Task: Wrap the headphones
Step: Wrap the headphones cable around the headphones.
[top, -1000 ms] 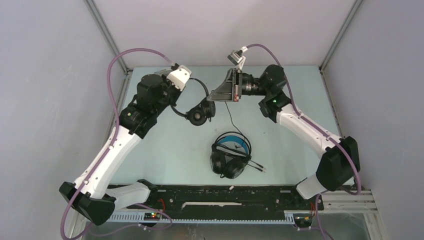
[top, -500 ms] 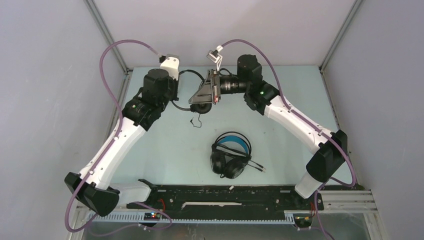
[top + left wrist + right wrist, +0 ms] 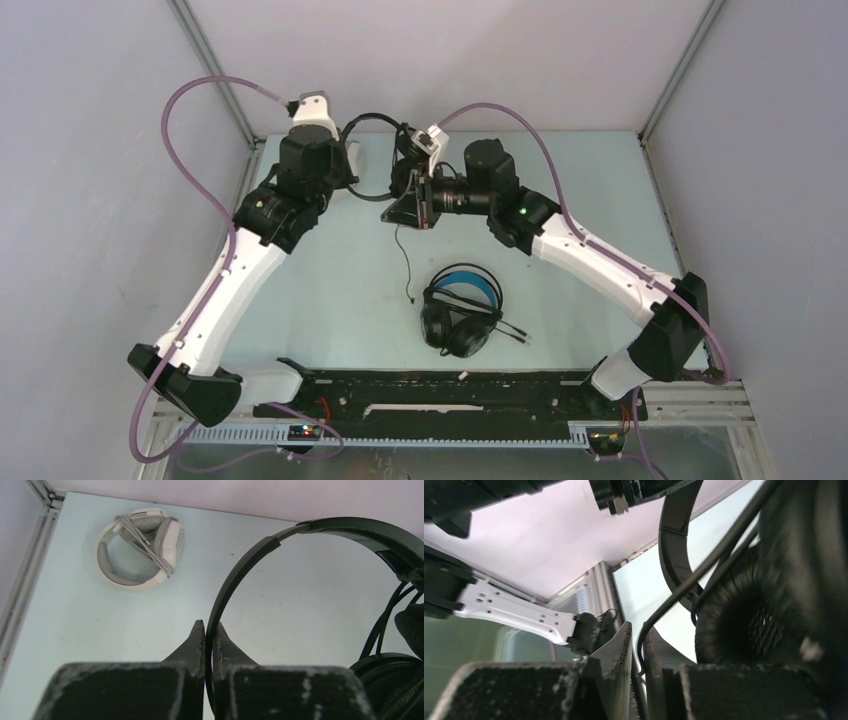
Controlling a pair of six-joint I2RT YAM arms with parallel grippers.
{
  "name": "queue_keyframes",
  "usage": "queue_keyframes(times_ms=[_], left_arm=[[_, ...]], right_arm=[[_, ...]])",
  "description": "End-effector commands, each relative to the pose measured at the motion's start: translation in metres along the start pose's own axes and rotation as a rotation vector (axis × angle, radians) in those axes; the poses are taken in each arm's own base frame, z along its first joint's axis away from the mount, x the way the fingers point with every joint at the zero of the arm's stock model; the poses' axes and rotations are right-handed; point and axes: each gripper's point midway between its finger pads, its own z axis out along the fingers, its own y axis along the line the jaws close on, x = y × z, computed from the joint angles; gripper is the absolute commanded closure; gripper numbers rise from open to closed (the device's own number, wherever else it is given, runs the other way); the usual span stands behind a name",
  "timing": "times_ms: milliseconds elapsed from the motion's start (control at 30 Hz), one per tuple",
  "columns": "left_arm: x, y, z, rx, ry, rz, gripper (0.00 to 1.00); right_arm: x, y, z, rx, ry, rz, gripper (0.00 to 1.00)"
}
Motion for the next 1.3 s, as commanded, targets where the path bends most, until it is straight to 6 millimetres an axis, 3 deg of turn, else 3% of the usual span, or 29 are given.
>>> queue_keyframes(times_ms=[0, 267, 633, 1267], left_arm=[[-0.047, -0.015, -0.025, 0.081, -0.126, -0.207, 1.0], [-0.067, -0.02, -0.046, 0.142, -0.166, -0.293, 1.0], [-0.075, -0.024, -0.054, 0.178, -0.191, -0.376, 1.0], [-0.091, -0.051, -0.086, 0.377, -0.184, -0.525, 1.0]], right_arm=[[-0.039, 0.011, -0.019, 0.074, -0.206, -0.252, 0.84], [-0.044, 0.017, -0.025, 0.135, -0.274, -0.372, 0.83], [-0.032, 0.034, -0.009, 0.114, -0.264, -0.417, 0.84], [-0.012, -0.006, -0.012, 0.254, -0.315, -0.513, 0.85]])
